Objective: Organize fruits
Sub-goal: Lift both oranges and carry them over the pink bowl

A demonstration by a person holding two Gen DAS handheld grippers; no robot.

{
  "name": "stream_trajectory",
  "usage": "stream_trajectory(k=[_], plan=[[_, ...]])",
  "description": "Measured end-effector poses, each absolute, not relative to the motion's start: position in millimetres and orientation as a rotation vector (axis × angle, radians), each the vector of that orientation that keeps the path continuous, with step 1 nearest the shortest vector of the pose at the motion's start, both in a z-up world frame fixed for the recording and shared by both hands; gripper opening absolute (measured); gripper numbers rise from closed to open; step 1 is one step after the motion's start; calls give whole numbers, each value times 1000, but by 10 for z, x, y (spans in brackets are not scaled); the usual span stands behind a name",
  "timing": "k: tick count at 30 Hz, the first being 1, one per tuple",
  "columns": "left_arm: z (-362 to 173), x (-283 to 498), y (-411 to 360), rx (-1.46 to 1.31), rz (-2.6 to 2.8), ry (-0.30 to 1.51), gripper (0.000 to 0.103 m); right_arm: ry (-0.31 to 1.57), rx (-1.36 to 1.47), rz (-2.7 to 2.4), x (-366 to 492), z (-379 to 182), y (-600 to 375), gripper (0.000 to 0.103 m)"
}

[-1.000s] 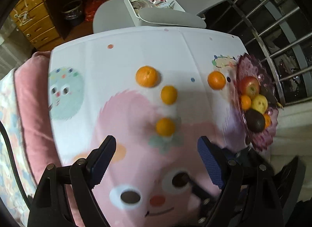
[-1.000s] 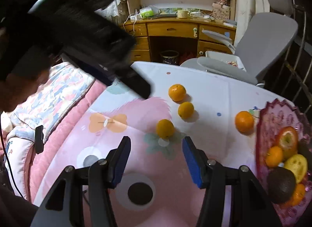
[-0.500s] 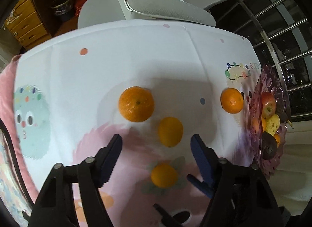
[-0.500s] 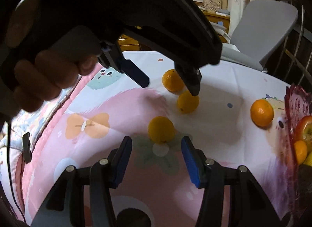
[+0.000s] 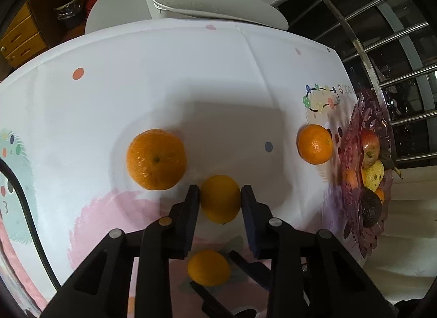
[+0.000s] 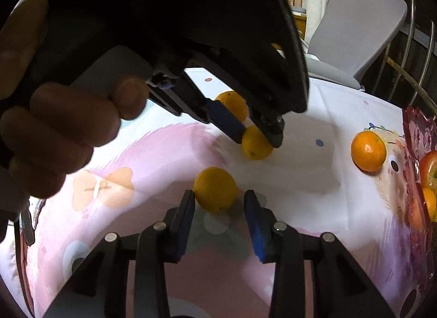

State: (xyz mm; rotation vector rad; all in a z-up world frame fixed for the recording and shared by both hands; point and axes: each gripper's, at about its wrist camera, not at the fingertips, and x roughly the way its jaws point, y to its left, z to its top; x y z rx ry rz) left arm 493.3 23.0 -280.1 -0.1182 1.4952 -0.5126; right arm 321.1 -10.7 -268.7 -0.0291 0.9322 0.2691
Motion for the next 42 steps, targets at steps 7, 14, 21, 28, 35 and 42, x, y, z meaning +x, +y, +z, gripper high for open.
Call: stream_trajectory(k=[7, 14, 21, 28, 35, 42], plan=[[-2780, 4923, 254, -119, -496, 1488, 28, 931, -38, 273, 3194, -2687, -48, 31], [-2589, 4814, 453, -145, -477, 1471, 28, 943, -45, 289, 3087, -2672, -74, 29], [-2376, 4584, 650, -151, -455, 1465, 28, 960, -98, 283, 2834, -2592, -119, 29], [-2141, 4110, 886, -131, -428, 1485, 28, 965, -113, 256, 2591, -2349, -276, 29], [-1734, 3537, 978, -157, -447, 1448, 28, 941, -99, 184, 2189, -1999, -500, 29], [-1355, 3031, 805, -130, -483, 1395, 28, 937, -23, 120, 1719, -1726, -768, 29]])
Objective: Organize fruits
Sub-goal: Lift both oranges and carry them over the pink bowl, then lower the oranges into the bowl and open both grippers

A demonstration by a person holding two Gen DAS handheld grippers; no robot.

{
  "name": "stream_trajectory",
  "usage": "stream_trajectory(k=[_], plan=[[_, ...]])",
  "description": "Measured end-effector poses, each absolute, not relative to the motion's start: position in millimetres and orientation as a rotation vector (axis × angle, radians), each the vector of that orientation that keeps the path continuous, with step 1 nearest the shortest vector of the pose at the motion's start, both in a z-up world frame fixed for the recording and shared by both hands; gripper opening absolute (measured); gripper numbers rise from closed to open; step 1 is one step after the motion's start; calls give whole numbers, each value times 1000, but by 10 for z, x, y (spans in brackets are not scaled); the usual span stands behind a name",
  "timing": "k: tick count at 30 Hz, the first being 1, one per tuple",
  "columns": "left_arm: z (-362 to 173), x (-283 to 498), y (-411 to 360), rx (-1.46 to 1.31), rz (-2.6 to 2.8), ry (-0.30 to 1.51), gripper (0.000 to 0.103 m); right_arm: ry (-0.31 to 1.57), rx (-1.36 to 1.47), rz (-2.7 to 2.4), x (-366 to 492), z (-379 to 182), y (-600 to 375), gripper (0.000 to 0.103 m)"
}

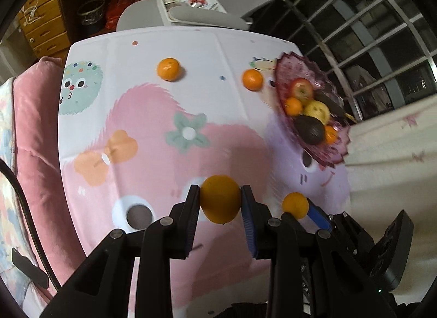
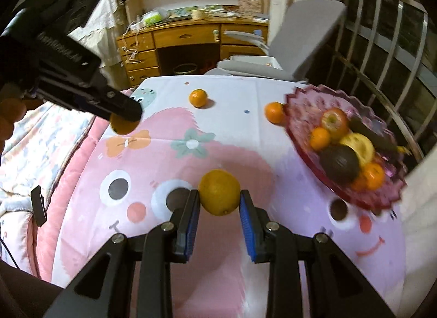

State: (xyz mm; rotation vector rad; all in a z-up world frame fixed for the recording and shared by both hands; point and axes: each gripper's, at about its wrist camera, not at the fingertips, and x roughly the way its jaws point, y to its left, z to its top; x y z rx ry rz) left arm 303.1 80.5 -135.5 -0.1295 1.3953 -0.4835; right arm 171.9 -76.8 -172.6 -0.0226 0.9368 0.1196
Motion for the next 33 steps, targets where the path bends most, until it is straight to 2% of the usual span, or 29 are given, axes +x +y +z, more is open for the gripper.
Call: stream_trajectory(k=[15, 26, 33], plan=[[-925, 2367, 89, -48, -541, 1360, 28, 941, 29, -14, 1269, -1171, -1796, 29], [-725, 2533, -706, -129, -446, 1276, 28, 942, -62, 119, 1577, -803, -2742, 29], [-796, 2774, -1173, -164, -376, 1242, 28, 941, -70, 201, 1919, -764, -3133, 30]])
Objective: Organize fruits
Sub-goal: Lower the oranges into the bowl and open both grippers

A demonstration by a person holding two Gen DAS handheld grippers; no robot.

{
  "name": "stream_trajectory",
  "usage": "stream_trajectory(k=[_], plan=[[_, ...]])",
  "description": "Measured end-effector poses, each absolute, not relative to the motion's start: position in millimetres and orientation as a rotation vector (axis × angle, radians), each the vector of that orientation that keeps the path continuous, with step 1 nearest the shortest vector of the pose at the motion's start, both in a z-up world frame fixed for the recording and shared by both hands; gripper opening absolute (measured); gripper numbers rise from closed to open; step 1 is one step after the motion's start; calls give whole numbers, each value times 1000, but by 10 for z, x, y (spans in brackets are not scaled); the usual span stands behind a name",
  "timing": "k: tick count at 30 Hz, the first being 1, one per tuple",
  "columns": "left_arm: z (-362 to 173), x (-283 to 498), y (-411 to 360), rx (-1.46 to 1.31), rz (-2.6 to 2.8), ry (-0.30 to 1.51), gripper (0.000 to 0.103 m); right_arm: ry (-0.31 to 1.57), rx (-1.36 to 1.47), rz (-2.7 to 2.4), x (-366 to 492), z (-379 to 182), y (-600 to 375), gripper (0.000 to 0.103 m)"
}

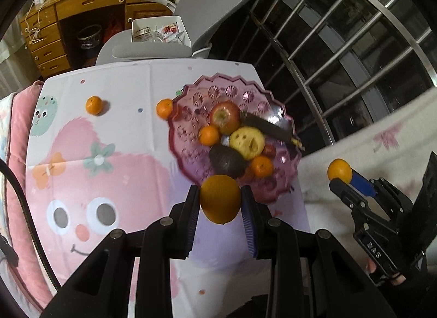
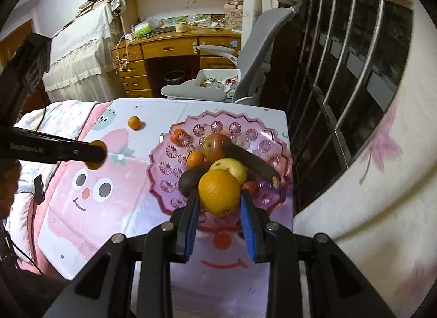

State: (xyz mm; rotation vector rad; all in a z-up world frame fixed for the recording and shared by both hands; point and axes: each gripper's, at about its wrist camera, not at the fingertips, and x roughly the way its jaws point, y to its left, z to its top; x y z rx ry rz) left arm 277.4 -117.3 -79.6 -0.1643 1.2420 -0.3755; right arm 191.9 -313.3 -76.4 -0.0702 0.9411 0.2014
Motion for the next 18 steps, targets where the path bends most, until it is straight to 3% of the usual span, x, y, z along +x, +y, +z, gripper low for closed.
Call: stream_trajectory(k=[18], plan=[[-1555, 3130, -1362, -341, -248, 1229, 28, 1199, -56, 312, 2553, -1555, -3271, 30]])
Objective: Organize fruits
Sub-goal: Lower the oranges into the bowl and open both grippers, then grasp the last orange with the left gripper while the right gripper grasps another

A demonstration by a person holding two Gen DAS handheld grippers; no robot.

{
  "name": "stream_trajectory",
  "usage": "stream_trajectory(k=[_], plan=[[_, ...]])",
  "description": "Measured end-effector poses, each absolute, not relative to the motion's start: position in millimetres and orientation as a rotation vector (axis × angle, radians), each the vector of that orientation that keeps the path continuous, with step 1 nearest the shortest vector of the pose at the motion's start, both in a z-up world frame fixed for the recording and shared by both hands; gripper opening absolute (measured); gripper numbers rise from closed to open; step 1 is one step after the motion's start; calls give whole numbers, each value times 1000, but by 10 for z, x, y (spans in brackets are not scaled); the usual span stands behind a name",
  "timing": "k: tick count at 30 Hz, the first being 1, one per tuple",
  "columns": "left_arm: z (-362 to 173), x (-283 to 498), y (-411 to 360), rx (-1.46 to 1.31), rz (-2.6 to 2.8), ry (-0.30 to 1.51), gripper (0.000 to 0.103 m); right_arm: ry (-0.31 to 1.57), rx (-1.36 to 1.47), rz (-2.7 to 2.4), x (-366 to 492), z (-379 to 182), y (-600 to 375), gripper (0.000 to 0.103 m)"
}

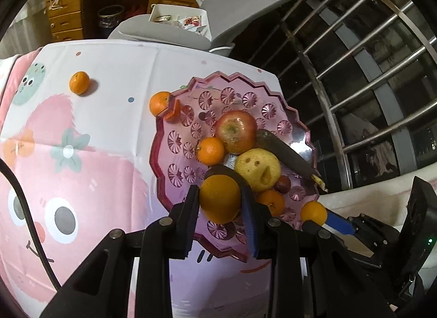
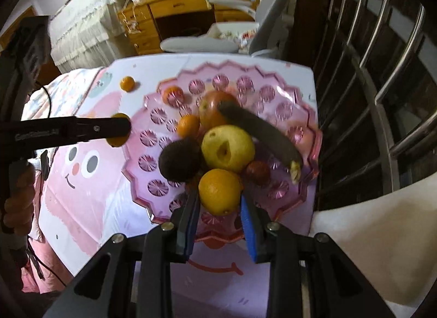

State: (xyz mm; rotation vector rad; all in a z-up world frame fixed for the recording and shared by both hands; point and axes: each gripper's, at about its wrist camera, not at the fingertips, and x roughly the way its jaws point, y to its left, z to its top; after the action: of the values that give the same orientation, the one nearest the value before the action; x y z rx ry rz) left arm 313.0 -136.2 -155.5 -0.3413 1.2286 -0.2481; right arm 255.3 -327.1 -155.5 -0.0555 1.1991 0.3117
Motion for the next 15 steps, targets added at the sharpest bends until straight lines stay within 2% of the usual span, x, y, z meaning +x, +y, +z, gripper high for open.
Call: stream_trajectory(k=[2, 3, 4, 5, 6, 9, 15], plan=[[-1542, 3137, -1326, -353, -239, 1208, 33, 1213, -53, 306, 2569, -1593, -3259, 30], [-1528, 3139, -1310, -356, -239, 1200, 43, 1217, -49, 304, 2577, -1603, -3252, 31], [-1508, 3139, -1298, -353, -240, 1196, 58, 1219, -42, 301, 2584, -1607, -3245, 31], [-1490, 3133, -1290, -342, -242, 1198, 64, 1221, -31, 294, 2590, -1607, -3241, 36], [-1472, 3122, -1278, -332, -243, 1202, 70, 1222, -22, 285, 2590, -1606, -3238, 45], [-1439, 3042, -1189, -328, -244, 1216, 73, 1221, 12, 236, 2575, -1577, -3239, 56], [-1439, 2787, -841, -309, -216, 1259, 75, 1249, 116, 164, 2509, -1519, -3198, 60]])
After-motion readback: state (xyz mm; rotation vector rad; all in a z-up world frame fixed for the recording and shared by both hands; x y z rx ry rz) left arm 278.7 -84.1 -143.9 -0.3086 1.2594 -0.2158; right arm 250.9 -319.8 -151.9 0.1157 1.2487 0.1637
